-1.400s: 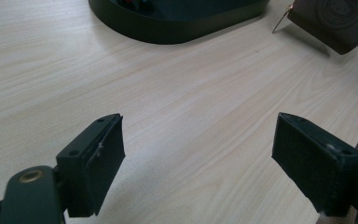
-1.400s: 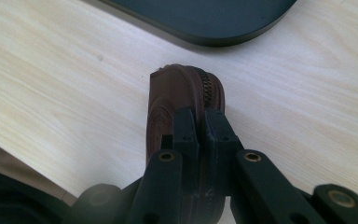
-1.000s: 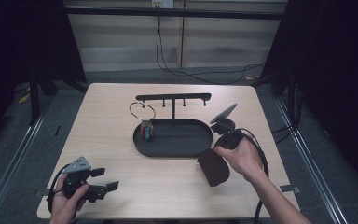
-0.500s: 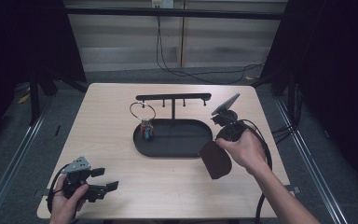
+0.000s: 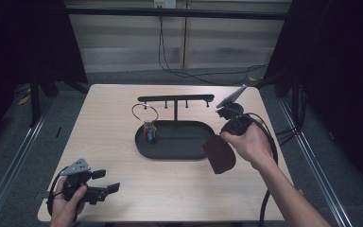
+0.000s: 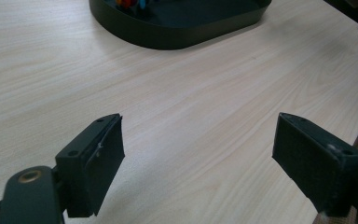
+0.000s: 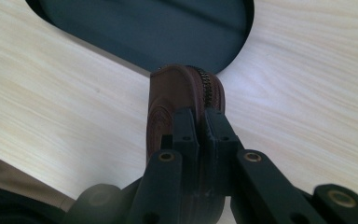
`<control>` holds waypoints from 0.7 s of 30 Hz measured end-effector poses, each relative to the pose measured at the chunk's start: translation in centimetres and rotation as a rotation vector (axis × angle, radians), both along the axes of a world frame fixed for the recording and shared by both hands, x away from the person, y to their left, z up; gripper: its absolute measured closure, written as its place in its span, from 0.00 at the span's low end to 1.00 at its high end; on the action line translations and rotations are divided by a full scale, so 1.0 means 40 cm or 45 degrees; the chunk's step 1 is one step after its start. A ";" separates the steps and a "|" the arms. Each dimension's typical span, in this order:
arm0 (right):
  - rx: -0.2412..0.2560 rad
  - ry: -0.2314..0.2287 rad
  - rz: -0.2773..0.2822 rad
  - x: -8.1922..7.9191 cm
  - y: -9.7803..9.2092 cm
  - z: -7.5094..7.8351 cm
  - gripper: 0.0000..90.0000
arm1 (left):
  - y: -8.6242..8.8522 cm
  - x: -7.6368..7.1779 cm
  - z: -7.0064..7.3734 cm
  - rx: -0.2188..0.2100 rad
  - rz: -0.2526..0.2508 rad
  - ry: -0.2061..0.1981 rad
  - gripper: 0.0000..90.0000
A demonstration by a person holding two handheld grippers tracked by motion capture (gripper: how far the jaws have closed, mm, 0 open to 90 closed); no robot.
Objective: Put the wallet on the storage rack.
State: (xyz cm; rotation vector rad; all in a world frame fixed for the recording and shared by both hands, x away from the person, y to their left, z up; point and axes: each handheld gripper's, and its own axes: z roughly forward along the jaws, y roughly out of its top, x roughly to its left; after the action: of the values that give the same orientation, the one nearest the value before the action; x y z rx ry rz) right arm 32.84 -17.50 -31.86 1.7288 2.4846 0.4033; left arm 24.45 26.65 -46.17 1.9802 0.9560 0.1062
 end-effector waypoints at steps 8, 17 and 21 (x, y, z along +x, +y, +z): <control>0.014 -0.012 -0.002 0.025 0.007 0.006 0.93 | -0.001 -0.002 0.000 0.014 -0.003 -0.012 0.18; 0.051 -0.033 -0.007 0.060 0.010 0.002 0.93 | -0.008 -0.003 -0.001 0.026 -0.022 -0.018 0.18; 0.072 -0.025 -0.026 0.078 0.012 -0.003 0.93 | -0.004 -0.002 -0.001 0.016 -0.013 -0.012 0.18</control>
State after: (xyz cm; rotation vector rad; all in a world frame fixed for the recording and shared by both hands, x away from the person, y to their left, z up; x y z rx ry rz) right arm 35.95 -17.03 -31.96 1.7603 2.4636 0.4911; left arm 24.38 26.47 -46.22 1.9942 0.9412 0.1156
